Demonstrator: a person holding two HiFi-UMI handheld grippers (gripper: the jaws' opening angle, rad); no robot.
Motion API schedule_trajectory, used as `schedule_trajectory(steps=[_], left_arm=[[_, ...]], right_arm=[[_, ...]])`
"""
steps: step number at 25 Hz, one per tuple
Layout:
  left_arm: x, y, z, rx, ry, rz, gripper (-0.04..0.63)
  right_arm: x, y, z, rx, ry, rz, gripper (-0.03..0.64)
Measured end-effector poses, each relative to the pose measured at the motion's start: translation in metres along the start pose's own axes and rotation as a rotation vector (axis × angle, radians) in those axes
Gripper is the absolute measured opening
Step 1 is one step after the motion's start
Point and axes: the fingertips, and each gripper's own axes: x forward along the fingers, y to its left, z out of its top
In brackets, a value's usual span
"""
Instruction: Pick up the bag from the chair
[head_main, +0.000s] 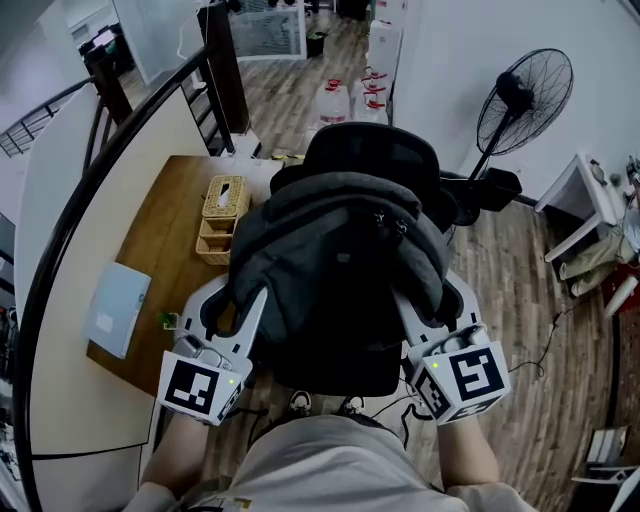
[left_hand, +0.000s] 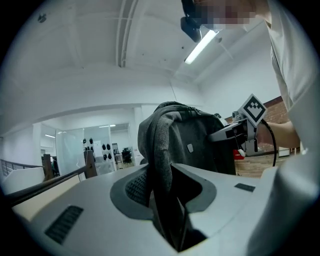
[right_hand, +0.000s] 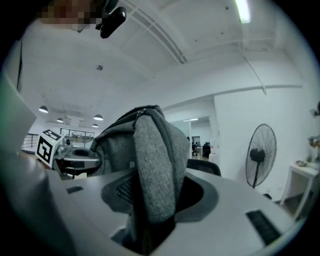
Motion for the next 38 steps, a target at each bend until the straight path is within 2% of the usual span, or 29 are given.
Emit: schedule_trajectory(steps=[3, 10, 16, 23, 38], left_arm=[[-0.010, -0.007, -0.019, -0.002, 0.038, 0.001, 0.106], [-0.024, -0.011, -0.056, -0.087, 0.100, 0.028, 0.106], [-0.037, -0.016, -0.083, -0.080, 0.163, 0.040, 0.106], [-0.040, -0.014, -0.082, -0.086, 0.172, 0.060, 0.106], [-0.034, -0.009, -0.079, -0.098, 0.172, 0.063, 0.105]], right_arm=[[-0.005, 0.007, -0.020, 0.022, 0.022, 0.023, 0.187], [-0.005, 0.024, -0.046, 0.019, 0.081, 0.062, 0.176], [0.004, 0.034, -0.070, 0.037, 0.124, 0.098, 0.173], [0.009, 0.037, -0.075, 0.043, 0.139, 0.130, 0.167], [0.018, 0.033, -0.070, 0.061, 0.129, 0.104, 0.166]])
